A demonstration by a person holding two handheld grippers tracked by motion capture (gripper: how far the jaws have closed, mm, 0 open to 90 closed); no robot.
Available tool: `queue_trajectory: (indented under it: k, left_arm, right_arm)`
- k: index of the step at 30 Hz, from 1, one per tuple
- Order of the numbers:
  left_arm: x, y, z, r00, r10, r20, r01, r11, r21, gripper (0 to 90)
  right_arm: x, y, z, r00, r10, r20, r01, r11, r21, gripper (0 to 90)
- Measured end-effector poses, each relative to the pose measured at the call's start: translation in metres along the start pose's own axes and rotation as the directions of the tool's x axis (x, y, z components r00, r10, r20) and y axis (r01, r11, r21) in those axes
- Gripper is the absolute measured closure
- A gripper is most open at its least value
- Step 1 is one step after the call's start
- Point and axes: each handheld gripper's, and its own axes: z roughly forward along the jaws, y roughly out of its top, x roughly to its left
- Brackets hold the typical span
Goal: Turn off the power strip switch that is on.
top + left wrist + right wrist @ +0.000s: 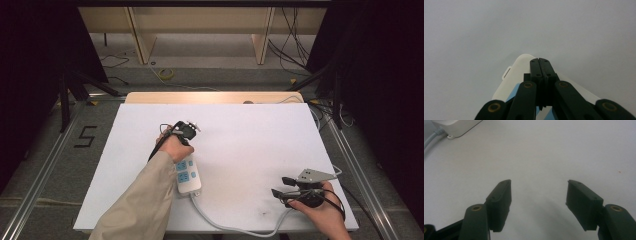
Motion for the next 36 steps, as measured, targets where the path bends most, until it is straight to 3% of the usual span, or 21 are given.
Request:
queue_trajectory:
  k: [3,5,17,30,34,36]
  left_arm:
    - [-0.0017,0.0002,0.0000,1.0000,0.005,-0.006,-0.005,0.9999,0.009,90.0]
    - [-0.0035,0.0001,-0.0001,0.9996,0.005,0.027,-0.006,0.9998,0.021,90.0]
    - [-0.0047,0.0007,0.0000,0.9999,0.009,0.013,-0.009,0.9997,0.021,90.0]
    - [-0.0009,0.0002,-0.0003,0.9992,-0.012,0.038,0.012,0.9998,0.019,90.0]
    - [0.0024,-0.0007,0.0002,0.9999,-0.006,-0.012,0.006,0.9998,0.017,90.0]
    - [0.0037,-0.0012,0.0000,0.9999,-0.014,0.005,0.014,0.9998,0.015,90.0]
  right_arm:
    - [-0.0001,0.0000,0.0001,1.0000,0.001,-0.001,-0.001,1.000,0.000,37.6]
    - [-0.0001,0.0002,-0.0002,1.0000,0.001,0.000,-0.001,1.000,0.000,37.6]
    - [-0.0010,-0.0006,-0.0003,1.0000,0.001,-0.003,-0.001,1.000,-0.004,37.6]
    - [-0.0010,-0.0013,0.0001,1.0000,0.002,-0.007,-0.002,1.000,0.006,37.6]
    - [-0.0018,-0.0014,-0.0001,1.0000,0.000,-0.002,0.000,1.000,0.006,37.6]
    - [-0.0021,-0.0013,-0.0003,1.0000,-0.001,0.001,0.001,1.000,0.006,37.6]
